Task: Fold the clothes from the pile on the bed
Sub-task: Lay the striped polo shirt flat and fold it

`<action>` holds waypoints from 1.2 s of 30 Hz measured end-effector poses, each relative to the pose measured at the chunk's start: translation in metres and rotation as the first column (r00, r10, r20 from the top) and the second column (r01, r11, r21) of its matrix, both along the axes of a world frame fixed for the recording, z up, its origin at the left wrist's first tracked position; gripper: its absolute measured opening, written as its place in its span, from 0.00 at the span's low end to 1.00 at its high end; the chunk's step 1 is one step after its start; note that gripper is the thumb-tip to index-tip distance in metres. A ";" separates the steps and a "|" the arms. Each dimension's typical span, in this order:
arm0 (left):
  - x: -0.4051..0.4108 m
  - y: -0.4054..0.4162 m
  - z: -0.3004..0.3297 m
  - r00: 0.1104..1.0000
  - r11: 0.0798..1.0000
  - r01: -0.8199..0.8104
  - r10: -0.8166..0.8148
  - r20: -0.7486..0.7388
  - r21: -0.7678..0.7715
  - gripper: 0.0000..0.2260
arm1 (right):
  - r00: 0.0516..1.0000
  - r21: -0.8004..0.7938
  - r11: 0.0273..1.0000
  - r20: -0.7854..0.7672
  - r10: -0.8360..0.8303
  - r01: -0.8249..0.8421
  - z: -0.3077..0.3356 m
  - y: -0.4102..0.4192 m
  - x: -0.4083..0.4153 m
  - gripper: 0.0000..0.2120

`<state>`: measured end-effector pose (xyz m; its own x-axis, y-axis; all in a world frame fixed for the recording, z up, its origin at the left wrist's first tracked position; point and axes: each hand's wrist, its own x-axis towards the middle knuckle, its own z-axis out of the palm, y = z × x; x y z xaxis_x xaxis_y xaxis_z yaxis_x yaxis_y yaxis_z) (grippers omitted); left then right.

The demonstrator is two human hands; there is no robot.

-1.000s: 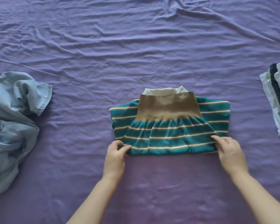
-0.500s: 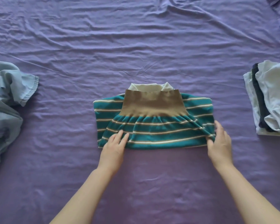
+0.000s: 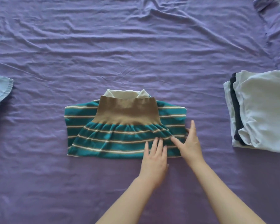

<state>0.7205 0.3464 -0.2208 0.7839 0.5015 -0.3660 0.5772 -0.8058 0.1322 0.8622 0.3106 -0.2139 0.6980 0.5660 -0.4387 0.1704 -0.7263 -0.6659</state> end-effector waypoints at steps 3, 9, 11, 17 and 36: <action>0.015 -0.013 0.001 0.988 0.987 -0.149 0.151 0.017 -0.063 0.32 | 0.996 -0.046 0.999 -0.094 0.002 -0.006 0.005 0.003 0.008 0.43; 0.025 -0.017 0.022 0.698 0.738 -0.500 0.653 0.294 -0.452 0.37 | 0.930 0.197 0.977 -0.336 0.149 -0.085 0.039 0.032 -0.002 0.18; 0.022 -0.009 0.032 0.383 0.502 -0.663 0.865 0.324 -0.555 0.29 | 0.884 0.250 0.938 -0.343 0.319 -0.241 0.048 0.049 -0.008 0.18; -0.024 0.031 0.041 0.044 0.168 -0.706 0.980 0.194 -0.688 0.13 | 0.814 0.238 0.795 0.344 0.468 -0.558 0.048 0.085 0.005 0.24; -0.055 0.095 0.051 0.315 0.017 -0.215 0.948 -0.053 -0.976 0.30 | 0.703 -0.079 0.728 0.209 0.680 -0.681 0.047 0.166 -0.006 0.20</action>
<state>0.6659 0.4416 -0.1698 0.4773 0.6348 -0.6076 0.2332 0.5752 0.7841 0.8562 0.4768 -0.1673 0.1957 0.9246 -0.3267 0.7514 -0.3555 -0.5559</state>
